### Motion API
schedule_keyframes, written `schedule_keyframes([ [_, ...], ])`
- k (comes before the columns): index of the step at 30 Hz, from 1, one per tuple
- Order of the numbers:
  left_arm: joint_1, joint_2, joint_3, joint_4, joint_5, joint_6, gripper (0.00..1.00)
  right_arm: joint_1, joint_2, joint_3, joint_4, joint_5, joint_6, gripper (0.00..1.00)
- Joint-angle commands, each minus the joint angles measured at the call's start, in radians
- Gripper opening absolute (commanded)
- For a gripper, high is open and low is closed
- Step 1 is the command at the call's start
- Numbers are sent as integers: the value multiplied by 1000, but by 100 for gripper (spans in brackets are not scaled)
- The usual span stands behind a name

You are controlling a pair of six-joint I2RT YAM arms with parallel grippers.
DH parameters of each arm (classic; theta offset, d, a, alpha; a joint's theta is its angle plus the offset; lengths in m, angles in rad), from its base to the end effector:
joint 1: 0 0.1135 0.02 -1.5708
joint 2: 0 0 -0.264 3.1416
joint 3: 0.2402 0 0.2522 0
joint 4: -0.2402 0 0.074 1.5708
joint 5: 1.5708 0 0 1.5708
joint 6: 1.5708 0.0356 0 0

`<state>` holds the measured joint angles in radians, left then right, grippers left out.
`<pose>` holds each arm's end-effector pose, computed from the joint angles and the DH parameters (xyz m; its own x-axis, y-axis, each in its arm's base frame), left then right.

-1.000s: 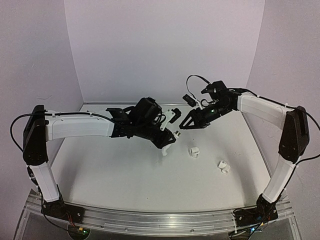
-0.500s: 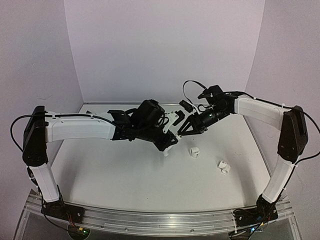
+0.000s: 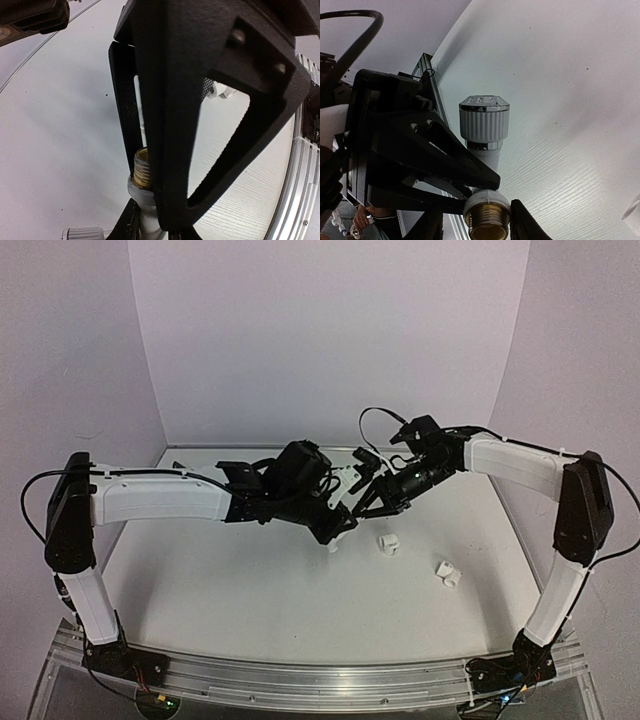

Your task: Install the water faucets

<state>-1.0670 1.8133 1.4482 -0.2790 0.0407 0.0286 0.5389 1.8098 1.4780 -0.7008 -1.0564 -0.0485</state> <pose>0.2021 -0.3696 0.2726 -0.2643 0.5386 -0.8000 0.8987 0.4386 -0.0016 0.3107 0.2219 0.2683 -0.7053 -0.4495 -0.5482 -0.6705 0.1717 0.7218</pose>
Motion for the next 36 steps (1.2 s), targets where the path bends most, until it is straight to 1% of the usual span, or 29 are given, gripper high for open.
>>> schedule_keyframes([
  [1, -10, -5, 51, 57, -31, 30, 3, 8, 26, 0, -15, -27, -12, 38],
  [5, -20, 6, 64, 51, -64, 45, 3, 7, 27, 1, -21, -24, -16, 29],
  [9, -24, 7, 67, 47, -71, 51, 4, 7, 32, 8, -27, -25, -17, 16],
  [11, -25, 5, 67, 43, -76, 51, 7, 7, 32, 20, -33, -29, -20, 10],
  [13, -25, 1, 68, 31, -83, 43, 13, 8, 32, 34, -39, -34, -21, 7],
  [14, -25, -1, 72, 18, -87, 37, 18, 8, 32, 43, -42, -36, -22, 5],
  [16, -25, -10, 80, -10, -92, 21, 33, 7, 33, 61, -46, -39, -22, 0],
  [18, -25, -35, 72, -15, -86, 4, 49, 4, 30, 86, -49, -39, -23, 0],
  [22, -23, -130, 7, 58, -72, -21, 70, -20, 33, 167, -52, -27, -14, 0],
  [24, -24, -185, -18, 88, -86, -61, 82, -41, 35, 219, -54, -27, -5, 0],
  [25, -23, -214, -34, 104, -98, -72, 95, -53, 36, 246, -54, -26, -1, 0],
  [26, -23, -248, -52, 126, -116, -87, 99, -67, 37, 279, -55, -23, 4, 0],
  [30, -9, -377, -118, 208, -222, -164, 100, -94, 46, 394, -52, -16, 18, 0],
  [33, 12, -458, -198, 311, -290, -240, 100, -100, 63, 493, -46, -24, 48, 0],
  [34, 22, -489, -232, 371, -284, -253, 100, -101, 72, 520, -43, -31, 73, 0],
  [36, 58, -535, -311, 458, -227, -299, 100, -102, 87, 591, -26, -57, 123, 0],
])
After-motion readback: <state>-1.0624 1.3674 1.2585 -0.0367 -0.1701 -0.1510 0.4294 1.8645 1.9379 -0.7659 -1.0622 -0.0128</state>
